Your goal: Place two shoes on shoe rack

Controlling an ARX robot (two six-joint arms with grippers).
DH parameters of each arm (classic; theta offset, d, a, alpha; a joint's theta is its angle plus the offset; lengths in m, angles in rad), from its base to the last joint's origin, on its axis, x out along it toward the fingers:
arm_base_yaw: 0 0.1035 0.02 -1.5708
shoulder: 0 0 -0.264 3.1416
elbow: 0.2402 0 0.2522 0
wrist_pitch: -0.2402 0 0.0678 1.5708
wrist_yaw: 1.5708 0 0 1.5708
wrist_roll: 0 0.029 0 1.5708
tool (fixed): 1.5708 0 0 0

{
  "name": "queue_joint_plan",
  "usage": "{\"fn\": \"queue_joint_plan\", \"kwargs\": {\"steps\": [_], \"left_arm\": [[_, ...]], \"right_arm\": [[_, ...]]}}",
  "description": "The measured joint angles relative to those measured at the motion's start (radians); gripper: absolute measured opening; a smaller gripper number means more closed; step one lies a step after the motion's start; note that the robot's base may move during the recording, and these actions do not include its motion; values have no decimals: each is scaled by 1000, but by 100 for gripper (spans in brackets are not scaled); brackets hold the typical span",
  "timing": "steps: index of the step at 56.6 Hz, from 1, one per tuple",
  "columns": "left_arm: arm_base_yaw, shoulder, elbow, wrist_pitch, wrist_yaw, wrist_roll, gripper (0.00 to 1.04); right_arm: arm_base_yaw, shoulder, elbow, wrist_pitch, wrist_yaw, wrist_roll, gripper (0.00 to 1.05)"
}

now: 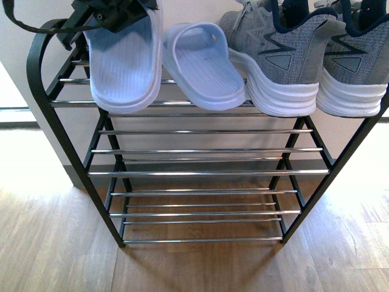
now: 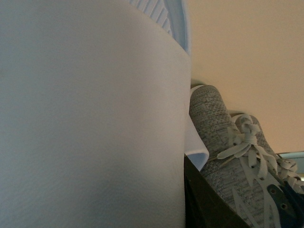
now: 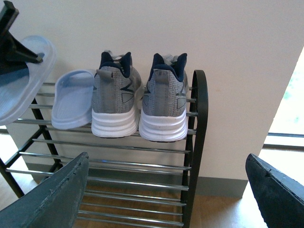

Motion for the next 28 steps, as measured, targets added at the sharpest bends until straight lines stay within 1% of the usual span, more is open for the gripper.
{"fn": "queue_joint_plan", "kwargs": {"steps": [10, 26, 27, 28], "left_arm": [[19, 77, 59, -29, 22, 0, 2], [62, 152, 102, -82, 26, 16, 2], [62, 153, 105, -84, 29, 21, 2], [62, 154, 106, -85, 31, 26, 5]], "right_arm": [[0, 0, 0, 0, 0, 0, 96], [0, 0, 0, 0, 0, 0, 96], [0, 0, 0, 0, 0, 0, 96], [0, 0, 0, 0, 0, 0, 96]]}}
